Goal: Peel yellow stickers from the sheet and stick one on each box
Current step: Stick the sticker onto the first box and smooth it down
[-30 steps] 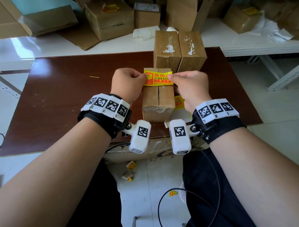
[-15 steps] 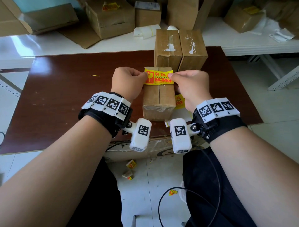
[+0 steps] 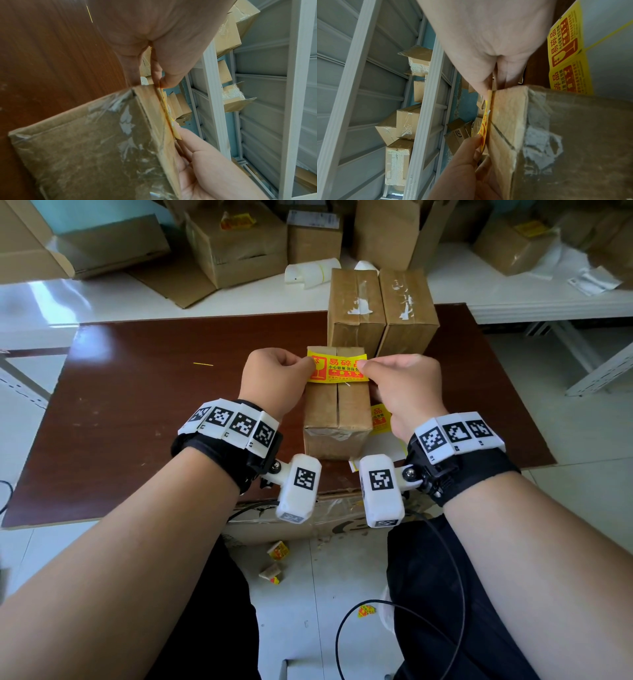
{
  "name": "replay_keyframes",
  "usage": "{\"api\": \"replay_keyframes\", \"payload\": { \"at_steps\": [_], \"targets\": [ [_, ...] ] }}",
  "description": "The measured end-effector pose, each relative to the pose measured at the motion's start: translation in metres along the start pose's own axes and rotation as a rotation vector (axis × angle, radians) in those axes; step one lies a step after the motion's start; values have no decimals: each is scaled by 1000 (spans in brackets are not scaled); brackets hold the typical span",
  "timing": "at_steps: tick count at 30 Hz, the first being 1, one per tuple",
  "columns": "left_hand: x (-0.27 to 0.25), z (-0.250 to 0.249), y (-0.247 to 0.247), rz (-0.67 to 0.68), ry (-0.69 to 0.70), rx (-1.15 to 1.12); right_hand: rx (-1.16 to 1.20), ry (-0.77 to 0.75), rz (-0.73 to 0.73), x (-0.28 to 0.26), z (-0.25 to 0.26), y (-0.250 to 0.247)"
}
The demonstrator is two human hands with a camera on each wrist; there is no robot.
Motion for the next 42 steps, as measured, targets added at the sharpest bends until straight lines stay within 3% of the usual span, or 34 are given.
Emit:
{"api": "replay_keyframes", "payload": {
  "at_steps": [42],
  "targets": [
    [-1, -13, -3, -57, 158, 206, -13, 11, 3, -13, 9, -1]
  ]
}}
Point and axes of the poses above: each hand's wrist, its own x-axis towards the middle knuckle, its own y-axis out of the palm, z = x × y, the point moved 9 cm from there along x, towards the middle knuckle, and after that the axes turned 4 degrees about z, right-handed, at the moved point
